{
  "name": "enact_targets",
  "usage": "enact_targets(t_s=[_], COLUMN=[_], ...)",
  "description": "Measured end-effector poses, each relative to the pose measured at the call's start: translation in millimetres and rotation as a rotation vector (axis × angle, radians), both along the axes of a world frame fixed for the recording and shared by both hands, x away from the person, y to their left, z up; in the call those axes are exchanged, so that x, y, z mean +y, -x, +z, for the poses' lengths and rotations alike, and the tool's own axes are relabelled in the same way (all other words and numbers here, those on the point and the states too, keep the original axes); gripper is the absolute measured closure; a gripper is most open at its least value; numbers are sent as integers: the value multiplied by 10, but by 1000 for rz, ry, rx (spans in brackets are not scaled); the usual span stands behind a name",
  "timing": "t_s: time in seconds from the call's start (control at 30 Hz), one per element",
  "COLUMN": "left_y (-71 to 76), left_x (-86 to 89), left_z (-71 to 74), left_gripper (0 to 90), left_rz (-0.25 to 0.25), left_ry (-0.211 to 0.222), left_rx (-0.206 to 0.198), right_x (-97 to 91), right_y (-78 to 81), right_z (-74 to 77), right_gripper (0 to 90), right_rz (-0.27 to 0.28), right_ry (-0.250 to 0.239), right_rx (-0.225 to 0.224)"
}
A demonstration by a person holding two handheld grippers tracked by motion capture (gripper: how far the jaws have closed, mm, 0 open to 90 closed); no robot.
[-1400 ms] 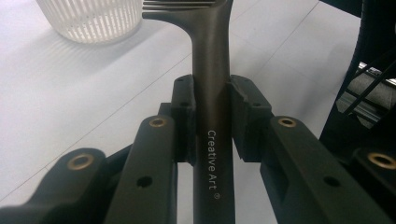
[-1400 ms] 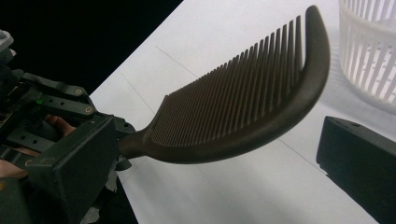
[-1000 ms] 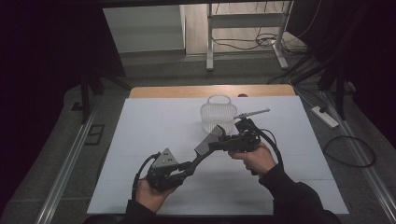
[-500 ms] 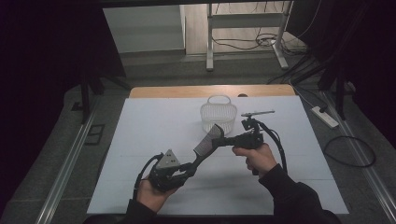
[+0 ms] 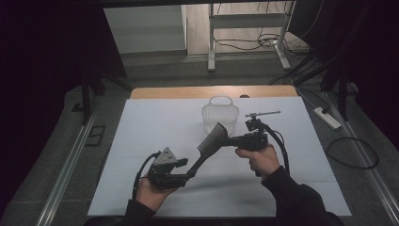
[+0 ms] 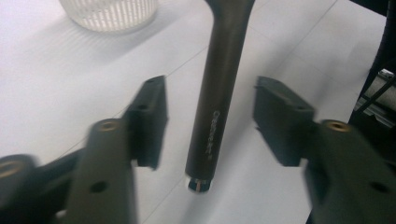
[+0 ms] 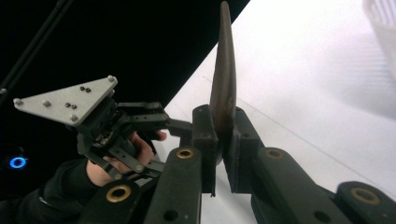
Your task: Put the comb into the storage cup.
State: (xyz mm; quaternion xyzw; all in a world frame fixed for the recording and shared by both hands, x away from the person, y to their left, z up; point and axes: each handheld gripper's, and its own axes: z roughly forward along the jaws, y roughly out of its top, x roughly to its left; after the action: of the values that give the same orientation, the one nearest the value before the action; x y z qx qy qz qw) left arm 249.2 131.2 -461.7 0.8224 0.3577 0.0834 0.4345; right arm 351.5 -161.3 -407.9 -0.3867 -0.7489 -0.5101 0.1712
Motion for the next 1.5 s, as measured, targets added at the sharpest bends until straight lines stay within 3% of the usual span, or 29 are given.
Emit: enact_targets(t_s=[0.27,0.33,0.57,1.0,1.17,1.5], left_y=[-46,-49,-30,40,83,189], left_x=[190,240,382,593,714,981], left_z=[23,32,69,107,87,42], left_gripper=[173,125,29,1,0,0], left_rz=[30,37,56,85,106,150], left_ry=[55,71,67,1,-59,-20], left_rx=[48,58,57,8,0,21], right_x=[-9,-12,-41,-132,-168,-223], right_y=[32,37,31,4,-21,-107], right_z=[57,69,83,155,179,257], right_gripper=[835,835,835,835,834,835], right_rz=[9,3,-11,-35,-52,-86], right_ry=[30,38,50,57,62,76], right_rx=[-92,-97,-112,-141,-146,-163])
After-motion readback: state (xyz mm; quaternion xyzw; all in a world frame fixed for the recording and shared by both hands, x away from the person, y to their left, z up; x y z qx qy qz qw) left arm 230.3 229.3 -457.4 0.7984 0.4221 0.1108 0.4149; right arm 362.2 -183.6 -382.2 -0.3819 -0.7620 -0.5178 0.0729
